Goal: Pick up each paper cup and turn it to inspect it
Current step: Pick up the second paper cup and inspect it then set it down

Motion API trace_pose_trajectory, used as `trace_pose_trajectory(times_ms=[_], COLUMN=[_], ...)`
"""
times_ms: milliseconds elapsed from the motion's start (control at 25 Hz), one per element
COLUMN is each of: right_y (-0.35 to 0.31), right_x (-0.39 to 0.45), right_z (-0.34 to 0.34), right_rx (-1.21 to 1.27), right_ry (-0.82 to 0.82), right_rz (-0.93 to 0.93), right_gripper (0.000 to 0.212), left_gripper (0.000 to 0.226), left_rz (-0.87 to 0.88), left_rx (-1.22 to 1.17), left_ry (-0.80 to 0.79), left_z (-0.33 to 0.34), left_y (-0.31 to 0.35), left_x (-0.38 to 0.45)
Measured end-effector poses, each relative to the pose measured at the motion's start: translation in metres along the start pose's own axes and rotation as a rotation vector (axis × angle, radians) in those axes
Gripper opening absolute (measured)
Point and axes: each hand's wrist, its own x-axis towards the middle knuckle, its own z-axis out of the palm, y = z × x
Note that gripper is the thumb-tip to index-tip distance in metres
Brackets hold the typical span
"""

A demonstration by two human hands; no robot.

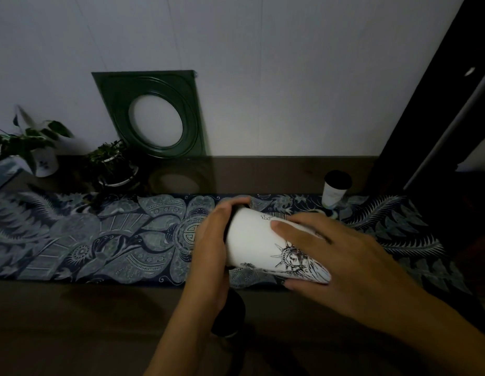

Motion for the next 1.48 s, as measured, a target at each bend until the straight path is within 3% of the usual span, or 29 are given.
trace_pose_trajectory(times_ms=[40, 160, 200, 240, 280, 320, 400, 440, 480, 560, 640, 720, 800, 840, 920, 960, 1000, 1040, 1080, 1200, 1240, 1280, 1320, 1440, 1480], right_y=[-0.001, -0.008, -0.004, -0.005, -0.007, -0.008, -0.002, 0.000, 0.002, -0.001, -0.010, -0.004, -0.008, -0.009, -0.001, 0.002, 0.004, 0.005, 0.004, -0.002, -0.002, -0.003, -0.004, 0.002, 0.003], right_x=[0.001, 0.004, 0.005, 0.008, 0.010, 0.009, 0.008, 0.007, 0.005, 0.005, 0.010, 0.010, 0.012, 0.012, 0.012, 0.011, 0.010, 0.010, 0.011, 0.013, 0.013, 0.015, 0.016, 0.015, 0.013], right_z=[-0.002, -0.013, -0.012, -0.012, -0.012, -0.011, -0.008, -0.004, 0.000, 0.003, -0.003, -0.005, -0.004, -0.002, 0.002, 0.005, 0.007, 0.007, 0.004, -0.004, -0.001, -0.001, -0.002, -0.002, -0.002], right_rx=[0.158, 1.213, 1.406, 1.479, 1.410, 1.164, 0.330, 0.051, -0.033, 0.204, 0.972, 1.439, 1.404, 1.158, 0.354, 0.074, -0.025, 0.020, 0.231, 1.330, 1.479, 1.485, 1.301, 0.148, -0.024], right_ry=[-0.012, -0.100, -0.120, -0.173, -0.187, -0.171, -0.094, -0.038, -0.018, -0.002, -0.081, -0.175, -0.213, -0.185, -0.088, -0.027, 0.005, 0.026, 0.008, -0.094, -0.135, -0.185, -0.192, -0.053, -0.016], right_rz=[0.097, 0.652, 0.800, 0.816, 0.737, 0.569, 0.155, 0.006, -0.049, 0.112, 0.498, 0.825, 0.728, 0.553, 0.138, -0.026, -0.101, -0.090, 0.028, 0.655, 0.769, 0.770, 0.661, 0.037, -0.085], right_gripper=[0.077, 0.062, 0.057, 0.057, 0.057, 0.061, 0.072, 0.075, 0.077, 0.077, 0.065, 0.039, 0.040, 0.049, 0.068, 0.071, 0.072, 0.071, 0.069, 0.062, 0.063, 0.064, 0.066, 0.072, 0.074], left_gripper=[0.038, 0.040, 0.039, 0.038, 0.037, 0.035, 0.034, 0.036, 0.037, 0.033, 0.036, 0.038, 0.033, 0.031, 0.031, 0.032, 0.032, 0.034, 0.035, 0.036, 0.035, 0.033, 0.030, 0.030, 0.031], left_rz=[0.033, 0.130, 0.138, 0.130, 0.110, 0.076, -0.027, -0.064, -0.074, 0.005, 0.142, 0.198, 0.157, 0.109, -0.019, -0.062, -0.073, -0.054, -0.015, 0.110, 0.117, 0.104, 0.071, -0.073, -0.092], left_rx=[-0.009, -0.041, -0.048, -0.058, -0.068, -0.071, -0.061, -0.057, -0.053, -0.026, 0.003, 0.010, 0.013, 0.015, -0.017, -0.041, -0.055, -0.063, -0.073, -0.047, -0.038, -0.041, -0.053, -0.054, -0.059], left_ry=[-0.028, -0.095, -0.095, -0.085, -0.071, -0.054, -0.037, -0.040, -0.047, -0.058, -0.075, -0.106, -0.082, -0.044, 0.002, -0.001, -0.015, -0.038, -0.068, -0.126, -0.118, -0.101, -0.076, -0.041, -0.049], left_z=[-0.001, -0.003, -0.003, -0.003, -0.002, -0.002, -0.002, -0.003, -0.003, -0.004, -0.007, -0.009, -0.009, -0.008, -0.008, -0.008, -0.009, -0.010, -0.012, -0.014, -0.014, -0.013, -0.012, -0.011, -0.012], left_y=[0.001, 0.002, 0.002, 0.002, 0.002, 0.001, 0.001, 0.001, 0.001, -0.001, -0.002, -0.003, -0.005, -0.004, -0.003, -0.003, -0.001, -0.001, 0.000, -0.001, -0.001, -0.001, -0.001, 0.000, 0.001], left_x=[-0.001, -0.002, -0.001, -0.001, 0.000, 0.002, 0.005, 0.005, 0.006, 0.006, 0.005, 0.005, 0.007, 0.008, 0.010, 0.011, 0.010, 0.009, 0.007, 0.003, 0.002, 0.002, 0.003, 0.005, 0.004])
